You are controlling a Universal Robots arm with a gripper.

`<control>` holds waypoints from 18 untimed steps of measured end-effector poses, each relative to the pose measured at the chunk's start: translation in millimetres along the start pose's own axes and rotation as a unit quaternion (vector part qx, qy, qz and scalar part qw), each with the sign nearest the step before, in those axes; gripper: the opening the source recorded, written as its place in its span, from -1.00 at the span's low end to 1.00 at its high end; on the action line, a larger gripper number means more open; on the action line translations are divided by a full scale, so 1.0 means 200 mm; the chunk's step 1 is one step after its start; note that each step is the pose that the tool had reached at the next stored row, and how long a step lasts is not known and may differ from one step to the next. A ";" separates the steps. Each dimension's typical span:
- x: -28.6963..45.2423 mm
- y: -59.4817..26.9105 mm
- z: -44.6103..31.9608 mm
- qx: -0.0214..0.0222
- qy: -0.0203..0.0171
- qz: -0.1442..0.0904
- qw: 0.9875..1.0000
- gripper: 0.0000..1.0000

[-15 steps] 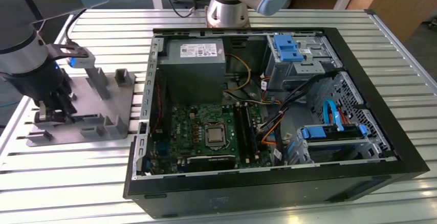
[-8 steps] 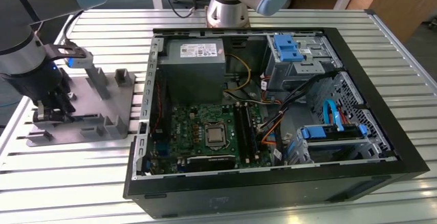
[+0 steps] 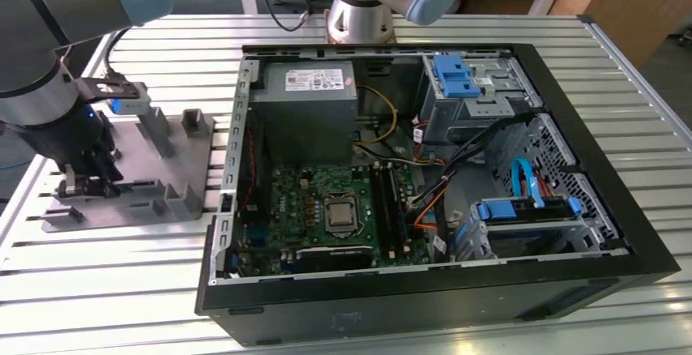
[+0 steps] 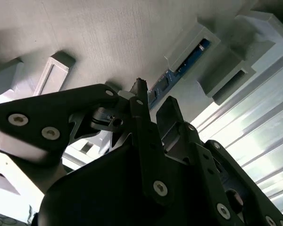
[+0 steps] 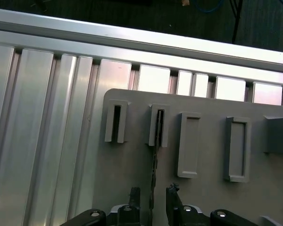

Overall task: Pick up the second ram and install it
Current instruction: 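Pick up the second ram and move it above second insertion slot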

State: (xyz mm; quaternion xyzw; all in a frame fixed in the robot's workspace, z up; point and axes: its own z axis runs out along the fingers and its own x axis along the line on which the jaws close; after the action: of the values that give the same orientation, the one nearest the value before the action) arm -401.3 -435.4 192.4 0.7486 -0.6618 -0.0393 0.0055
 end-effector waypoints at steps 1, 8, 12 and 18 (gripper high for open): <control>0.000 0.003 0.003 0.000 -0.003 0.000 1.000 -0.29; -0.002 0.017 0.018 0.001 -0.005 0.015 1.000 -0.29; -0.002 0.018 0.020 0.002 -0.005 0.020 1.000 -0.29; -0.002 0.018 0.021 0.002 -0.005 0.020 1.000 -0.33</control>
State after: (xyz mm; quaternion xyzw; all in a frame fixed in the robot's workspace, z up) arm -405.2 -435.3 188.5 0.7347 -0.6771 -0.0421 0.0014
